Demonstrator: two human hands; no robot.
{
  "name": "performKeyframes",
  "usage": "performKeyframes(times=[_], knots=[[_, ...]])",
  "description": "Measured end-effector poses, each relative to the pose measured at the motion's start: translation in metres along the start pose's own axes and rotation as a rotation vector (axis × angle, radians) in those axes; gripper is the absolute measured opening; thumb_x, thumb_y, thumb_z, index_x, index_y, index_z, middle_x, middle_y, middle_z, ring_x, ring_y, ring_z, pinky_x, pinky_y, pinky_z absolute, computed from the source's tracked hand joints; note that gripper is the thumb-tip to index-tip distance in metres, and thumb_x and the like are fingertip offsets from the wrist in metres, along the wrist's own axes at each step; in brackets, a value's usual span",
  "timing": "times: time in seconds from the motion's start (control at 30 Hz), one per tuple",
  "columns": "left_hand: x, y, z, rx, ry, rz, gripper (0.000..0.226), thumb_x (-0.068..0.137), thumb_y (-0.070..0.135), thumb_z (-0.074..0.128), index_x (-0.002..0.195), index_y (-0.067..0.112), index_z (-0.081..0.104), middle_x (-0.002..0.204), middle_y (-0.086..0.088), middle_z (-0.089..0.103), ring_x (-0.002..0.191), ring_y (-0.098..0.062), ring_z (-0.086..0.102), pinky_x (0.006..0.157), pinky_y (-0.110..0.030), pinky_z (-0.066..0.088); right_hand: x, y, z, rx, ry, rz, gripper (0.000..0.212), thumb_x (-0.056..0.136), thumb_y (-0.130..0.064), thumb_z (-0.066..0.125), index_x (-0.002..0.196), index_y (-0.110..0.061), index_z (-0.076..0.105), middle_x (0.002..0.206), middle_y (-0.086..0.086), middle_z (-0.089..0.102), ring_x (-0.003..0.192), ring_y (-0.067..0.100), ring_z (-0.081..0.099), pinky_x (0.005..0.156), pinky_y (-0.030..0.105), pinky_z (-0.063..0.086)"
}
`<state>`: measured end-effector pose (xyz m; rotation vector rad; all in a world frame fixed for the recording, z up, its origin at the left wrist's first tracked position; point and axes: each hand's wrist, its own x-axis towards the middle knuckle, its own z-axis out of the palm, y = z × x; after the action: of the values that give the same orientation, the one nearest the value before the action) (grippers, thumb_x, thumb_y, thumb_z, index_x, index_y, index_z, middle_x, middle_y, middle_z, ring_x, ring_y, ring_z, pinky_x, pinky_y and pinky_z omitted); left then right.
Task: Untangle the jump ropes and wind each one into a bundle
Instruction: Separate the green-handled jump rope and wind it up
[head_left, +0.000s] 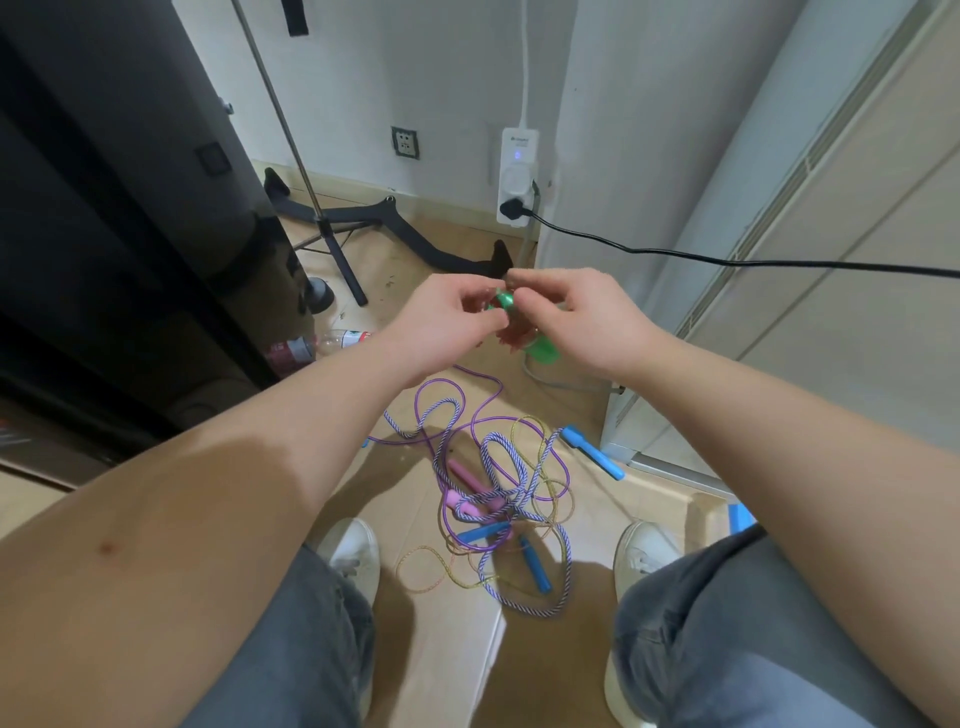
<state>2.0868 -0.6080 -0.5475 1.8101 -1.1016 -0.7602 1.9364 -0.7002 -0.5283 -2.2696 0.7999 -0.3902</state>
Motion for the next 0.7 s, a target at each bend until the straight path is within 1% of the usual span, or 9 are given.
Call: performKeyframes(times=[0.07,0.1,0.17,0.27,0.33,0.37,0.47,0.63,0.7], knots=[[0.000,0.002,0.002,-0.005,0.010,0.020,0.042,0.085,0.009,0.069,0.125,0.024,0.066,0.087,0.007,0.072,0.070,0.001,0.060,0.072,-0.020,0.049,-0.004,-0.001,-0.002,0.169,-0.013,0.035,0.020,0.099,-0.018,0.057,0.108,-0.019,0.075,0.084,-0.009,0.078,0.078,-0.003,0.071,0.073,0.007,0.049],[-0.001,0.003,0.004,-0.020,0.016,0.009,0.053,0.084,0.008,0.071,0.133,0.024,0.059,0.084,0.009,0.069,0.065,0.005,0.059,0.070,-0.014,0.047,-0.005,0.000,-0.003,0.233,-0.009,0.061,0.016,0.097,-0.015,0.060,0.102,-0.020,0.074,0.075,-0.008,0.077,0.072,-0.001,0.072,0.068,0.006,0.049],[-0.003,0.006,0.006,-0.039,0.037,-0.013,0.071,0.081,0.007,0.073,0.144,0.024,0.045,0.085,0.010,0.068,0.063,0.008,0.059,0.067,-0.013,0.047,-0.003,0.002,-0.003,0.328,-0.010,0.106,0.012,0.093,-0.010,0.065,0.100,-0.013,0.074,0.073,-0.003,0.077,0.069,0.005,0.074,0.066,0.012,0.052],[-0.005,0.007,0.010,-0.019,0.146,-0.044,0.078,0.077,0.012,0.077,0.144,0.027,0.040,0.105,0.012,0.064,0.080,0.001,0.067,0.072,-0.022,0.054,0.002,0.006,-0.003,0.353,0.022,0.145,0.012,0.087,-0.007,0.073,0.099,-0.009,0.075,0.080,0.001,0.077,0.074,0.015,0.075,0.073,0.030,0.062],[-0.006,0.008,0.009,-0.073,0.175,-0.062,0.068,0.076,0.012,0.080,0.135,0.027,0.050,0.107,0.010,0.065,0.086,-0.003,0.070,0.075,-0.023,0.055,0.003,0.007,-0.006,0.420,0.027,0.174,0.012,0.086,-0.005,0.075,0.096,-0.011,0.074,0.087,0.007,0.077,0.082,0.025,0.076,0.080,0.042,0.062],[-0.006,0.008,0.008,-0.113,0.158,-0.058,0.056,0.077,0.009,0.079,0.126,0.024,0.058,0.103,0.008,0.069,0.087,-0.004,0.071,0.079,-0.024,0.057,0.002,0.008,-0.008,0.451,0.025,0.183,0.012,0.086,-0.004,0.075,0.094,-0.012,0.074,0.089,0.010,0.077,0.085,0.029,0.075,0.081,0.046,0.062],[-0.008,0.009,0.008,-0.137,0.106,-0.027,0.027,0.081,0.006,0.076,0.105,0.017,0.073,0.093,0.004,0.075,0.079,-0.001,0.069,0.077,-0.018,0.056,0.002,0.008,-0.011,0.482,0.036,0.192,0.009,0.086,-0.005,0.074,0.090,-0.013,0.075,0.091,0.016,0.076,0.087,0.034,0.074,0.079,0.051,0.062],[-0.009,0.009,0.011,-0.150,0.126,-0.011,0.025,0.084,0.009,0.074,0.108,0.015,0.074,0.093,0.001,0.075,0.074,0.000,0.066,0.073,-0.018,0.054,0.001,0.008,-0.015,0.607,0.050,0.224,0.002,0.087,-0.006,0.074,0.087,-0.008,0.075,0.080,0.011,0.073,0.073,0.018,0.071,0.069,0.039,0.063],[-0.009,0.010,0.012,-0.174,0.122,-0.004,0.032,0.085,0.008,0.073,0.115,0.017,0.070,0.093,0.003,0.075,0.068,0.004,0.064,0.071,-0.016,0.051,0.001,0.008,-0.016,0.627,0.046,0.241,0.002,0.086,-0.007,0.075,0.086,-0.008,0.075,0.083,0.013,0.074,0.075,0.019,0.074,0.069,0.038,0.062]])
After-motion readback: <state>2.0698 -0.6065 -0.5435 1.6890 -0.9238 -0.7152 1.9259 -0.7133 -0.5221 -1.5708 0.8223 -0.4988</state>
